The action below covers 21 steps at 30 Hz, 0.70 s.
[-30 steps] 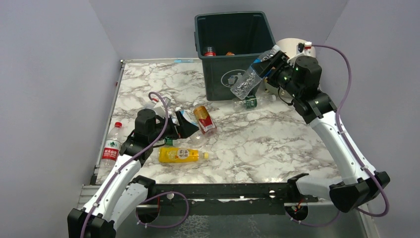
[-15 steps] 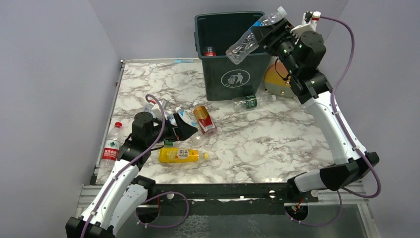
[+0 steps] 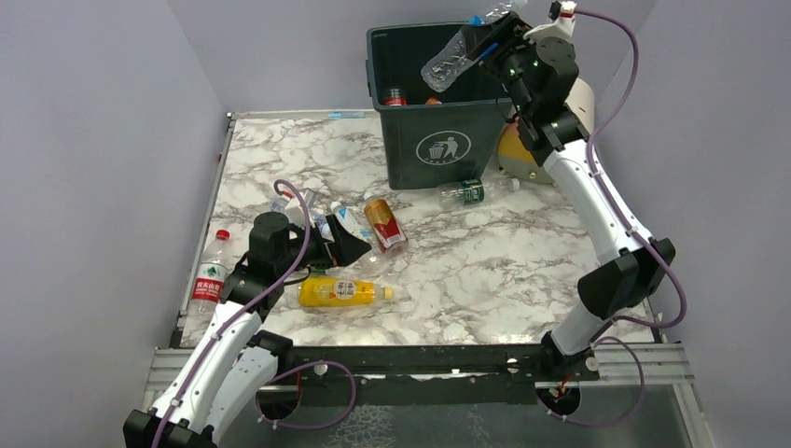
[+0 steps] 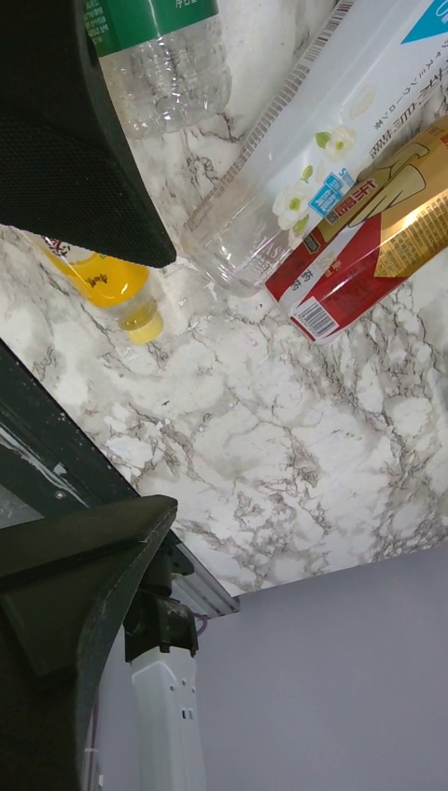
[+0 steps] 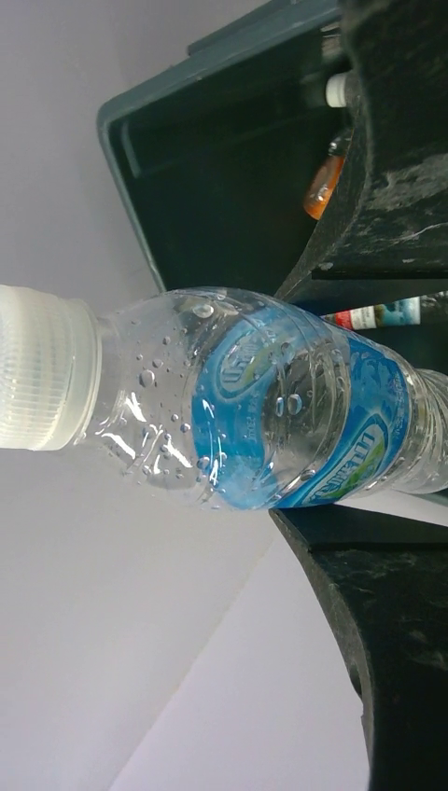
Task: Put the plastic bottles in the bin
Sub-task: Place the plastic bottle in the trash bin.
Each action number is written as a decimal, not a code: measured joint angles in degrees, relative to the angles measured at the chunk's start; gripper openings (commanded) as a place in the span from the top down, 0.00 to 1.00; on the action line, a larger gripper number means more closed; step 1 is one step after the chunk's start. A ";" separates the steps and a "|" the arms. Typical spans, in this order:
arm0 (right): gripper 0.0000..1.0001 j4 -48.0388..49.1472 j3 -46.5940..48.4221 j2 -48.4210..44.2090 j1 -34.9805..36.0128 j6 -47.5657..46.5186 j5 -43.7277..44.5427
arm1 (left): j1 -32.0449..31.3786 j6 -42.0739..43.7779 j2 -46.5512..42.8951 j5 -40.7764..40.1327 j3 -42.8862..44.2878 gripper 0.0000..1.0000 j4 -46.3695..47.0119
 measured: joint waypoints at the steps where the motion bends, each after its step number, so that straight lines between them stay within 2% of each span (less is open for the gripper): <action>1: 0.24 0.09 1.01 1.03 -0.04 -0.35 0.17 | 0.00 0.00 -0.07 -0.02 0.00 0.01 -0.07; 8: 0.16 -0.94 6.23 6.05 -0.74 -1.92 0.22 | 0.00 0.02 -0.15 -0.13 0.00 0.01 -0.33; 21: 0.11 -3.74 6.27 6.80 -1.40 -2.29 -1.79 | 0.00 0.07 0.26 -0.20 0.00 0.01 -0.48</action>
